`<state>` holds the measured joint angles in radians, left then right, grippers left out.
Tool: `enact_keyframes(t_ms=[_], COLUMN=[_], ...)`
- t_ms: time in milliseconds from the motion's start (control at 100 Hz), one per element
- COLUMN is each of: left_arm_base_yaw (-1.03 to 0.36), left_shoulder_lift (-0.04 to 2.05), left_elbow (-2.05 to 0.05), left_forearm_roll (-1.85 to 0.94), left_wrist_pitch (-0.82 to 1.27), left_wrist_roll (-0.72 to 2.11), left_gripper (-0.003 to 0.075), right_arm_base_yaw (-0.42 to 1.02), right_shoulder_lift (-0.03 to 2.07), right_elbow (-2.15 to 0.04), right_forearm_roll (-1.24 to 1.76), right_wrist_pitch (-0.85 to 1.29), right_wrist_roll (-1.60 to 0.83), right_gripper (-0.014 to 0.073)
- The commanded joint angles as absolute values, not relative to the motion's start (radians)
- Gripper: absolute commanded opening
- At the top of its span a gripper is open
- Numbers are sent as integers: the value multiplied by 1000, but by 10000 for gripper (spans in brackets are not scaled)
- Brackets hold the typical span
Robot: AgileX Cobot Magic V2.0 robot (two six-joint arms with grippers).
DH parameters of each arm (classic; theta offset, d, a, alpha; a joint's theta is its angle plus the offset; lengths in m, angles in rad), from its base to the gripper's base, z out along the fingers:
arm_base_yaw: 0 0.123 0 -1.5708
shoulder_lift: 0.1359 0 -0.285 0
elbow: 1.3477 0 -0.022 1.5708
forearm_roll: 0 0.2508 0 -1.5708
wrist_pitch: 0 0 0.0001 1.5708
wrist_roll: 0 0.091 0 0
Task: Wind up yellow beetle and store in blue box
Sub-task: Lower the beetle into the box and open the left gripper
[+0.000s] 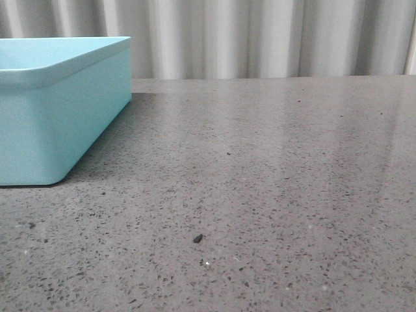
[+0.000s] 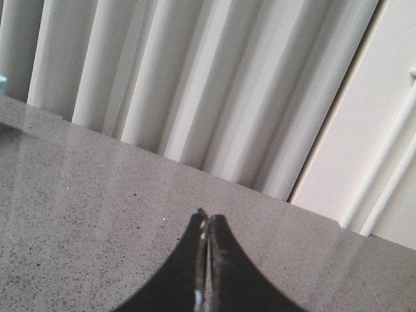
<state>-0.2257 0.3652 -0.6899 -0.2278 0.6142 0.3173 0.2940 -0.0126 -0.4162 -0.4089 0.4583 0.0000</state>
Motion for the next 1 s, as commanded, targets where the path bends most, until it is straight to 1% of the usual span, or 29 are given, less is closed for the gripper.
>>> enact_keyframes(t_ms=[0,70,150,240,460,990], left_arm_base_yaw=[-233,-233,-233,-233,-233,-233], left_shoulder_lift=[204,93,32,31,31,31], left_elbow=[-571,-479,-429,-424,-424,-424], left_forearm_roll=[-203,-204,-207,-207,-207,-209], left_wrist_pitch=[394,354,397,418,353,352], left_wrist_roll=[316,296,234,226,226,226], left_gripper=[-21,-21,-21,-21,-21,-21], right_arm_base_yaw=[295,295,295,295,295,295], right_shoulder_lift=[-2,-2,-2,-2,-2,-2], right_elbow=[-419,-409,-409,-409,-411,-411], right_forearm_roll=[-442,-442,-442,-442,-442,-442], right_wrist_pitch=[329,302,298,298,298,299], right_wrist_roll=[-9,-9,-9,-9,-9,-9], right_gripper=[-53,-53,-53,-53,-53,-53])
